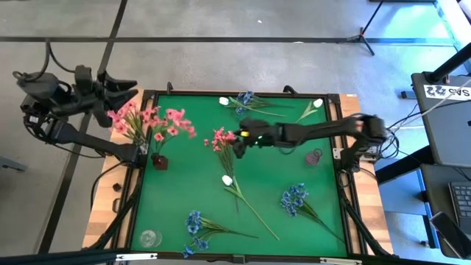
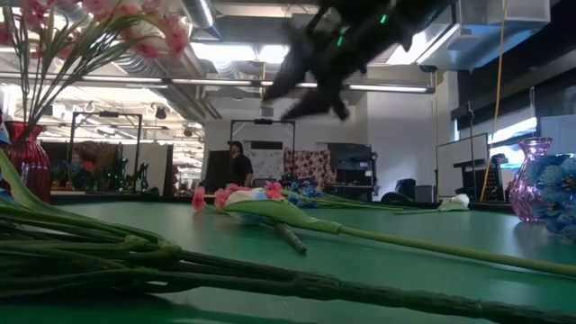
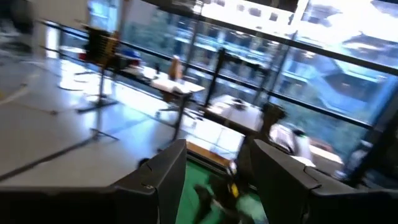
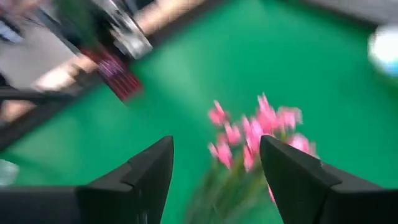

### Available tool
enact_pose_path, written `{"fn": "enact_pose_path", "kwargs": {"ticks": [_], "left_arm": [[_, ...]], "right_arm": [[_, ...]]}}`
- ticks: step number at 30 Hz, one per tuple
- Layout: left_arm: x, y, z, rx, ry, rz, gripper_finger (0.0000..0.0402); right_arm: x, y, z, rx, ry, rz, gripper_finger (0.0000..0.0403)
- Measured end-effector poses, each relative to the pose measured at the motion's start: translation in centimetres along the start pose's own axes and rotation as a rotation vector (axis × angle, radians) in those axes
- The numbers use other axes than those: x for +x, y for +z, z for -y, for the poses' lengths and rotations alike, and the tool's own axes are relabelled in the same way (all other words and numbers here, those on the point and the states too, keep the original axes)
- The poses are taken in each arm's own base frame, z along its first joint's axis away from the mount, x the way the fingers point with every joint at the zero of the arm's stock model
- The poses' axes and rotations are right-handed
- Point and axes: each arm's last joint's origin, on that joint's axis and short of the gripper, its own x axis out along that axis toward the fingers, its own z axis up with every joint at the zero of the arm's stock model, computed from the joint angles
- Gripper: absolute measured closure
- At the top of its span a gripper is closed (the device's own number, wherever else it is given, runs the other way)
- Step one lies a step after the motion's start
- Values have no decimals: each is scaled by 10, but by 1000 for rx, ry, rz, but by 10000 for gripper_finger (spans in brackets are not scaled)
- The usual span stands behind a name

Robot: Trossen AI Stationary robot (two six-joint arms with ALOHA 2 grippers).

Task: Sort flowers into vase by color
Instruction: Put the pink flower into the red vase

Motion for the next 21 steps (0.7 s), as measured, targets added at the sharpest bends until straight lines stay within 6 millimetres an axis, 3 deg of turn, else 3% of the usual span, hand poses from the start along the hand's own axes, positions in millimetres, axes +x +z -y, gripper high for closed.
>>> {"fn": "enact_pose_path", "kwargs": {"ticks": [3, 7, 11, 15, 21], "left_arm": [[-1, 0, -2, -10, 43, 11, 228], [-1, -1, 1, -10, -38, -14, 228], [1, -1, 2, -7, -62, -28, 228], [2, -2, 3, -6, -61, -31, 228], [5, -2, 4, -10, -62, -38, 228]], "right_arm": [[21, -14, -10, -15, -28, -75, 165], [49, -32, -24, -15, -46, -110, 164], [78, -51, -18, 92, -87, -160, 158], [91, -61, -11, 130, -91, -197, 132], [102, -73, -3, 45, -196, -168, 91]]}}
